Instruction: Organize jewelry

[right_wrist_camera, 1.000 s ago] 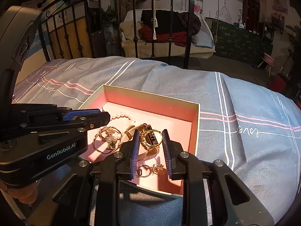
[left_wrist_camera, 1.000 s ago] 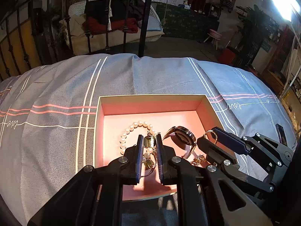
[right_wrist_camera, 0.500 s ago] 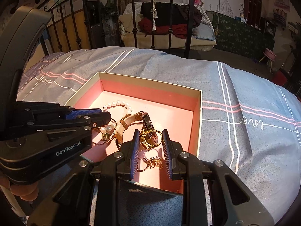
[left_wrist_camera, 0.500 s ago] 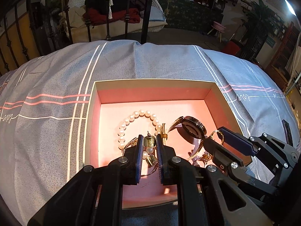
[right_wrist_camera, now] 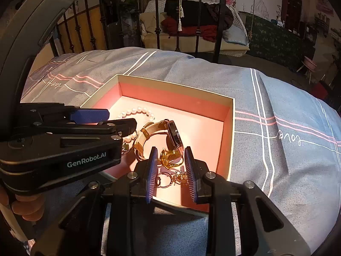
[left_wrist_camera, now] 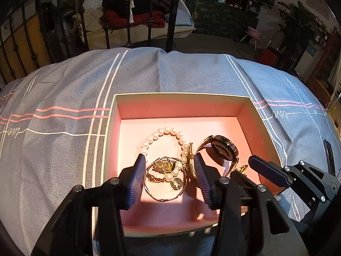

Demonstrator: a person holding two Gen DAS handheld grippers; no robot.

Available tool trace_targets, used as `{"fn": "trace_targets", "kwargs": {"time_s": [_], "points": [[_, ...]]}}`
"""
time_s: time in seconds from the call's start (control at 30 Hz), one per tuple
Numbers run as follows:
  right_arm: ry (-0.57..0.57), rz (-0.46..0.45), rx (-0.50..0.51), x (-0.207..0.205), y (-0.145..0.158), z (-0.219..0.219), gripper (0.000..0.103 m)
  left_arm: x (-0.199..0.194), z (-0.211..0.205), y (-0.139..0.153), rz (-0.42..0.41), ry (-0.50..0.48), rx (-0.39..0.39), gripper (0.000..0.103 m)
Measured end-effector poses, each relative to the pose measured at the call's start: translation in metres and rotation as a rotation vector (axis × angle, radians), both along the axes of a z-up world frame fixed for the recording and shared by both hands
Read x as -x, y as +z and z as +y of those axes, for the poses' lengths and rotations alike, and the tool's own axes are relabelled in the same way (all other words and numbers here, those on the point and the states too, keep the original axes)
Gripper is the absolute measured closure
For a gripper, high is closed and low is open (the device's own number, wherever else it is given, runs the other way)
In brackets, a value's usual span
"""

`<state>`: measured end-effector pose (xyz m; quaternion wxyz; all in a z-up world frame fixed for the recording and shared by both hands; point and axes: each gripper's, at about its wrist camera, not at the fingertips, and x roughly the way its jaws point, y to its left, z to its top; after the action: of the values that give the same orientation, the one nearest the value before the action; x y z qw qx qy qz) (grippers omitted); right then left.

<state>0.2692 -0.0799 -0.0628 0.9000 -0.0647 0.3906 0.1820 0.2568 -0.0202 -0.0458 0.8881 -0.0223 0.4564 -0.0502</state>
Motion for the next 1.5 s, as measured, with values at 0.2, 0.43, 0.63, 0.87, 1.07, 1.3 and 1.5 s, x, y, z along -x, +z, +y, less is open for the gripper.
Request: {"fn": "trace_targets", "kwargs": {"time_s": [0.2, 0.43, 0.63, 0.87, 1.07, 1.3, 1.5], "points": [[0.0, -0.082, 0.005, 0.024, 0.011, 0.0, 0.009, 0.021, 0.004, 0.016, -0.047, 0.004, 0.009, 0.027], [-0.003, -0.191, 0.016, 0.076, 0.014, -0.015, 0.006, 0.095, 0.005, 0.052, -0.263, -0.033, 0.044, 0.007], [-0.095, -0.442, -0.05, 0.14, 0.04, -0.041, 0.006, 0.169, 0.017, 0.078, -0.469, 0.005, 0.11, 0.007], [-0.17, -0.575, -0.094, 0.184, 0.061, -0.061, 0.006, 0.211, 0.026, 0.086, -0.555, 0.063, 0.068, 0.007], [-0.169, -0.625, -0.116, 0.2, 0.079, -0.067, 0.006, 0.213, 0.027, 0.083, -0.549, 0.079, 0.026, 0.007], [-0.169, -0.635, -0.127, 0.205, 0.086, -0.067, 0.006, 0.218, 0.027, 0.08, -0.537, 0.078, 0.014, 0.007], [-0.163, -0.631, -0.127, 0.203, 0.086, -0.065, 0.006, 0.218, 0.025, 0.08, -0.535, 0.074, 0.006, 0.007]]}}
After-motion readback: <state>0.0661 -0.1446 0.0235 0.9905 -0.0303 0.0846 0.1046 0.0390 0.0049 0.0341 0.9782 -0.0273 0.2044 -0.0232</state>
